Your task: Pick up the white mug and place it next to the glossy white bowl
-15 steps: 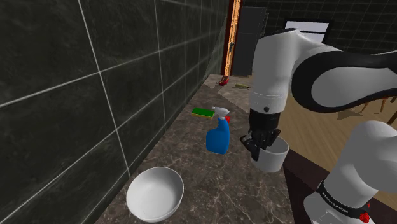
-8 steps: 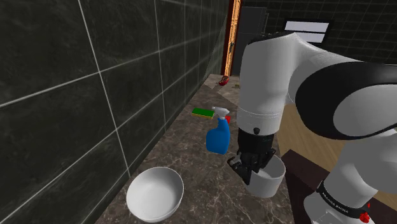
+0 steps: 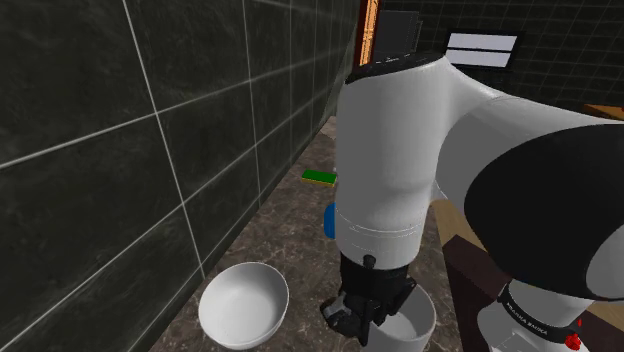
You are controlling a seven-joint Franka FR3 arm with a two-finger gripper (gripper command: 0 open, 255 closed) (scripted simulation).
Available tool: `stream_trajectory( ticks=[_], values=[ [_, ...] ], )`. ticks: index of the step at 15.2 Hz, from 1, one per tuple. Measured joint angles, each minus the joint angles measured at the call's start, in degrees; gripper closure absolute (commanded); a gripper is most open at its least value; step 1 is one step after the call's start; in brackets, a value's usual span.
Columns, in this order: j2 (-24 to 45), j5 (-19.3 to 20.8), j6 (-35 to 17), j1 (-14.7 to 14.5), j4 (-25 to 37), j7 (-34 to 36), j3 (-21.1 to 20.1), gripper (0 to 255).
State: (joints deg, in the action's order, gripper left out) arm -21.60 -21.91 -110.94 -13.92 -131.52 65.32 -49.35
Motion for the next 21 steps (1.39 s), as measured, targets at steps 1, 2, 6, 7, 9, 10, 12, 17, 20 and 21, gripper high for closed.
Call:
stream_trajectory(
  ticks=[1,2,6,7,9,10,12,17,20,21],
  values=[
    [1.91,0.86,-0.50,0.53,1.55,1.93,-1.82,255],
    [4.48,2.22,-1.13,1.33,3.57,4.35,-4.13,255],
    [14.34,9.56,-2.17,3.57,10.68,14.37,-12.06,255],
    [17.76,12.59,-2.01,3.85,12.90,17.45,-13.86,255],
    [25.76,20.07,-2.40,2.63,16.73,24.39,-16.20,255],
    [27.54,21.86,-2.75,1.83,17.29,26.00,-16.17,255],
    [29.58,23.91,-3.93,0.88,17.11,27.49,-15.74,255],
    [32.25,26.63,-7.40,-0.51,14.93,29.27,-14.76,255],
    [34.17,28.61,-9.47,-1.74,13.83,30.65,-13.85,255],
    [34.68,29.14,-10.06,-1.99,13.50,30.90,-13.54,255]
  ],
)
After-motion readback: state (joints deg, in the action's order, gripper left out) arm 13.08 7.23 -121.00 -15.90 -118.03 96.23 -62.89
